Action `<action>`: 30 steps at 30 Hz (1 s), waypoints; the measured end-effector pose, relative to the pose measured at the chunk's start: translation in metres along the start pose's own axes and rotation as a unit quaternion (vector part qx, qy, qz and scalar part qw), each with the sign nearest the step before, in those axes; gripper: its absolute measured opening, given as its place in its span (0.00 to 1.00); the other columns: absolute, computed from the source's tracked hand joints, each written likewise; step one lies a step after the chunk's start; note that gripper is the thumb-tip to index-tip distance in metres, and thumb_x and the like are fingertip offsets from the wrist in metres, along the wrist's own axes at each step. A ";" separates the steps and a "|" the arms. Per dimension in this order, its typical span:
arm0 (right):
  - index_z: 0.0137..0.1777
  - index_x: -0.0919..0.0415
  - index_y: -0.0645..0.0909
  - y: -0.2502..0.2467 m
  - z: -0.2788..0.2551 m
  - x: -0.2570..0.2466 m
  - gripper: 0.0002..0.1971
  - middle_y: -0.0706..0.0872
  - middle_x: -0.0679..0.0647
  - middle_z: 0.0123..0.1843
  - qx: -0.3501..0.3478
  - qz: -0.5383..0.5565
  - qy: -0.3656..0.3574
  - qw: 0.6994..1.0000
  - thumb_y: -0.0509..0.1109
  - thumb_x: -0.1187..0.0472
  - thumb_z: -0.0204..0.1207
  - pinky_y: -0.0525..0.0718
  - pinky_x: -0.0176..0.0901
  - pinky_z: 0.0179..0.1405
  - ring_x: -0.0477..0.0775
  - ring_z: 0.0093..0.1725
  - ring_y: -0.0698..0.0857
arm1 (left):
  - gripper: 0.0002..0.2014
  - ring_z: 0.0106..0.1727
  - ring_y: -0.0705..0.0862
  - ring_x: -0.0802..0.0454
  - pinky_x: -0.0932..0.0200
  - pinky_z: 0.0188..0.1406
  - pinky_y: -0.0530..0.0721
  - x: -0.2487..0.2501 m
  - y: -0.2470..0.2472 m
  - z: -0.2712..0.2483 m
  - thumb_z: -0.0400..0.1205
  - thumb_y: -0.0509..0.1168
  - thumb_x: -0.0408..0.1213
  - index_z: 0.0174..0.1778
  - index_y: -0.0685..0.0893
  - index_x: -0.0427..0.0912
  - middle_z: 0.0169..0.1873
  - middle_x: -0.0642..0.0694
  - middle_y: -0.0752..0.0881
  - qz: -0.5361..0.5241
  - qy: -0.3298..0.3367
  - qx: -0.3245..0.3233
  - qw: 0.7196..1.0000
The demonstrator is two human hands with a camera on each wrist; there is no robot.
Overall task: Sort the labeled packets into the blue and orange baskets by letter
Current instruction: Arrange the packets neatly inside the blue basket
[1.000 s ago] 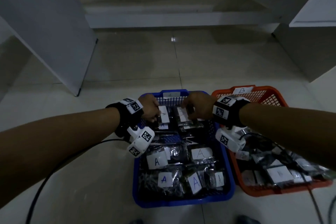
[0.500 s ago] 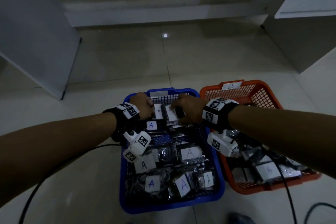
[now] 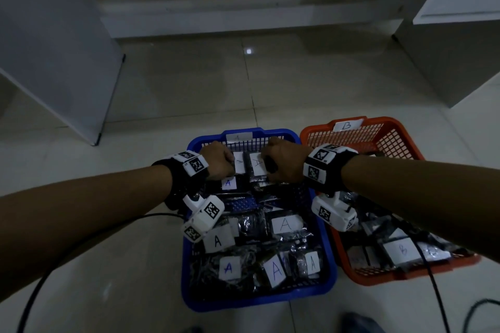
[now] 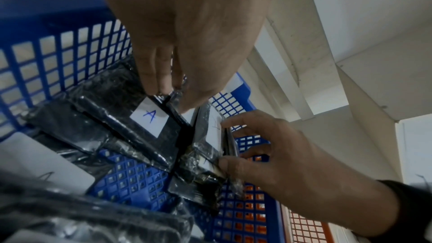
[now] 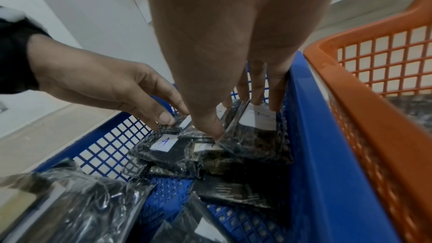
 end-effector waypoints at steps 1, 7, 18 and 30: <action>0.71 0.57 0.77 0.000 0.000 0.000 0.28 0.74 0.57 0.68 -0.001 0.000 -0.001 1.000 0.77 0.47 0.74 0.85 0.56 0.62 0.60 0.62 0.81 | 0.18 0.63 0.84 0.48 0.63 0.56 0.79 0.000 0.000 -0.001 0.77 0.76 0.33 0.63 0.88 0.36 0.64 0.44 0.87 0.007 0.001 -0.006 1.000; 0.68 0.55 0.78 -0.007 -0.004 -0.002 0.26 0.74 0.54 0.65 0.028 0.008 -0.012 0.999 0.78 0.46 0.73 0.85 0.54 0.60 0.58 0.60 0.80 | 0.10 0.54 0.88 0.47 0.56 0.51 0.85 0.008 -0.006 -0.017 0.78 0.76 0.39 0.53 0.87 0.42 0.50 0.48 0.89 -0.028 0.033 -0.067 0.997; 0.43 0.55 0.89 -0.011 -0.011 -0.042 0.01 0.89 0.42 0.39 -0.043 0.140 -0.122 0.982 0.77 0.60 0.74 0.85 0.34 0.43 0.38 0.38 0.86 | 0.20 0.40 0.87 0.51 0.55 0.41 0.89 -0.009 0.011 -0.062 0.67 0.84 0.47 0.47 0.86 0.42 0.45 0.41 0.92 0.151 0.042 -0.328 0.932; 0.46 0.57 0.87 -0.034 0.001 -0.010 0.03 0.90 0.49 0.47 0.036 0.122 -0.047 0.991 0.77 0.59 0.76 0.82 0.39 0.47 0.47 0.46 0.87 | 0.15 0.47 0.89 0.50 0.44 0.58 0.89 -0.012 0.008 -0.068 0.72 0.82 0.40 0.50 0.85 0.43 0.47 0.42 0.92 0.100 0.050 -0.330 0.937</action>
Point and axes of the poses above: each hand's wrist, its own z-axis towards the middle knuckle, its own y-axis out of the palm, x = y × z, the point moved 4 cm from there along z, towards the middle knuckle
